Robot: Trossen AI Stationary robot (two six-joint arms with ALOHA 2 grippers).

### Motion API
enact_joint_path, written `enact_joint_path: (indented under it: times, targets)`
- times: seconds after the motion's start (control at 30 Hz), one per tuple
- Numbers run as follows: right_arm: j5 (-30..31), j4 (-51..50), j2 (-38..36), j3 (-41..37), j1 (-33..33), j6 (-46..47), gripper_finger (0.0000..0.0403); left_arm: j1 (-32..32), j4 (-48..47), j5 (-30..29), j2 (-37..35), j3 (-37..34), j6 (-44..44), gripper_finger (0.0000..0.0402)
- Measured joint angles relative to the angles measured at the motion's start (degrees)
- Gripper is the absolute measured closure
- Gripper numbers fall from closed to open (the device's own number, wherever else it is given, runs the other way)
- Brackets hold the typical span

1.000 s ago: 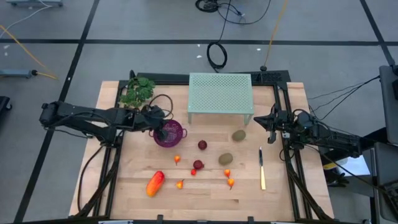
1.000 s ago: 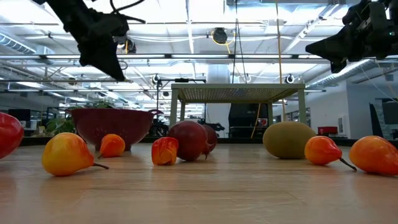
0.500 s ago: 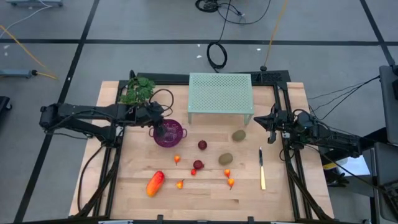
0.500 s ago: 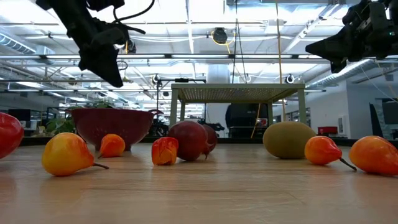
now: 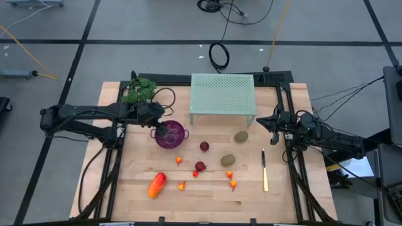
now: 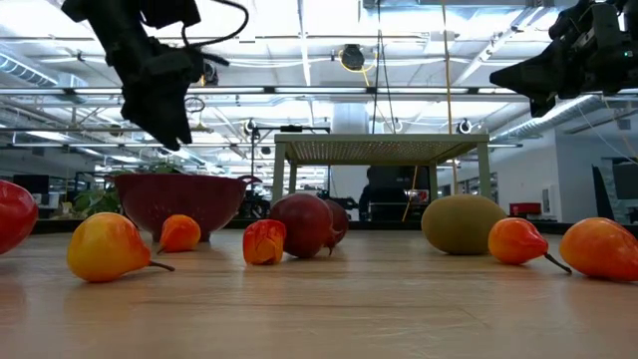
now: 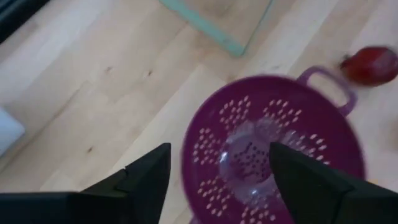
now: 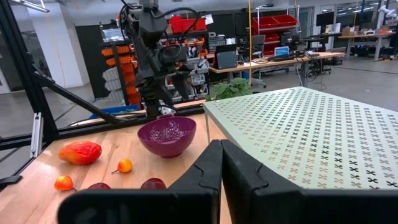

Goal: Pick & Place Fruit
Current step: Put the strainer bowl on the shelf

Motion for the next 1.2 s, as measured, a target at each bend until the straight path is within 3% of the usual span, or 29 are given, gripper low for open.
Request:
enact_joint_path:
  times: [0.37, 0.77, 1.2]
  targets:
    - [0.0, 0.0, 0.0, 0.0, 0.0, 0.0, 0.0403, 5.0, -1.7, 0.4, 7.8, 0.0, 0.3, 0.0125]
    - [0.0, 0.0, 0.0, 0.0, 0.0, 0.0, 0.0403, 7.0, -2.3, 4.6, 12.7, 0.0, 0.4, 0.013]
    - [0.0, 0.0, 0.0, 0.0, 0.0, 0.0, 0.0403, 7.0, -2.3, 4.8, 12.9, 0.0, 1.2, 0.0215]
